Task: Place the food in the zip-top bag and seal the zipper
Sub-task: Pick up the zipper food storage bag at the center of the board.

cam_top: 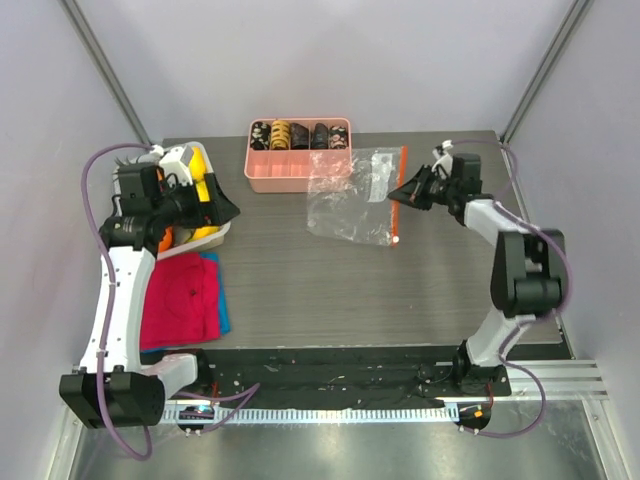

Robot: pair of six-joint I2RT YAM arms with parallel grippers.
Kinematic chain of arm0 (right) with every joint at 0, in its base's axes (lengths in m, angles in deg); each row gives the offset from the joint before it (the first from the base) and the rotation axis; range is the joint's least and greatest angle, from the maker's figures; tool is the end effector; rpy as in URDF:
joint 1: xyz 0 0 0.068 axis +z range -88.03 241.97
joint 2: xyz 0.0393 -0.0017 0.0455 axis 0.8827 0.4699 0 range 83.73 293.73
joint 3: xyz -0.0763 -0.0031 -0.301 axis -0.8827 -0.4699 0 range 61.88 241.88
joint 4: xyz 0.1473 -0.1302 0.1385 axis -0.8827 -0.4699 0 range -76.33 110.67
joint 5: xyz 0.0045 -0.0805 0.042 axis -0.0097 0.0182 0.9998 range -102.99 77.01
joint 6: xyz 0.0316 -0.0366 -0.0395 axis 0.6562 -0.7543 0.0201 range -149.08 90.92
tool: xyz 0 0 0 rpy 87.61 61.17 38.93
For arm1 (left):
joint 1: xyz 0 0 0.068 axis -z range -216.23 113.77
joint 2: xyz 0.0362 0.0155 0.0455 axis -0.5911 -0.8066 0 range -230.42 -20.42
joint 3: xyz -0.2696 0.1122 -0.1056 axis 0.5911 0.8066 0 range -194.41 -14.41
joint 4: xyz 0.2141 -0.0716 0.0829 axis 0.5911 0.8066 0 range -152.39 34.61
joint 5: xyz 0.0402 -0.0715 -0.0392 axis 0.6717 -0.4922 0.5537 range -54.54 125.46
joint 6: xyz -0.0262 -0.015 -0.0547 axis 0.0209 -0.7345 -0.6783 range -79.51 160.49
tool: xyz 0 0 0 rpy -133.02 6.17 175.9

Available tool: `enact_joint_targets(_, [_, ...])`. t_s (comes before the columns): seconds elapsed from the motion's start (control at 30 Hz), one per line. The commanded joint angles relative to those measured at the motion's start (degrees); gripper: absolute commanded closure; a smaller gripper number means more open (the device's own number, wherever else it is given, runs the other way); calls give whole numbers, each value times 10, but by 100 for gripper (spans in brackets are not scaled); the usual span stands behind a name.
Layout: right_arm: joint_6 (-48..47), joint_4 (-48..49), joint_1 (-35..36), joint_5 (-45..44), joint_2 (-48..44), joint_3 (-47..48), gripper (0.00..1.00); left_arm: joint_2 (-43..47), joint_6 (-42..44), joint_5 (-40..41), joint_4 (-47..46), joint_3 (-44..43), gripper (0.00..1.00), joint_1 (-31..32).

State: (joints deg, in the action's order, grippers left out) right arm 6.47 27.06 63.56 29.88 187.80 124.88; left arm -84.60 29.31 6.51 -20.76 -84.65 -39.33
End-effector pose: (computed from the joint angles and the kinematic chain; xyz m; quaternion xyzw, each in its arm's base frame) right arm 0.3893 0.0432 0.2444 0.0785 0.8380 0.4444 0.3066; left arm 0.1982 -0.0124 0.4019 0.0065 0.8686 -0.2529 0.4260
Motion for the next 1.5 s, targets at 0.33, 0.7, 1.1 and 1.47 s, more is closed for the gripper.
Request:
enact_joint_targets(0.33, [-30,-298,63,-299,-337,17,99,-124,-73,87,-195,-74,14,262])
enact_joint_targets(0.7, [123,-353,102,-302,-298,62,99,-204,-56,245,-296,-105,11,497])
enact_joint_targets(1.1, [132,-351,154,-336,-287,82,99,-302,-82,282,-308,-155,8,539])
enact_joint_targets(1.47, [118,-345,154,-322,-295,72,83,-344,-104,242,-277,-175,77,535])
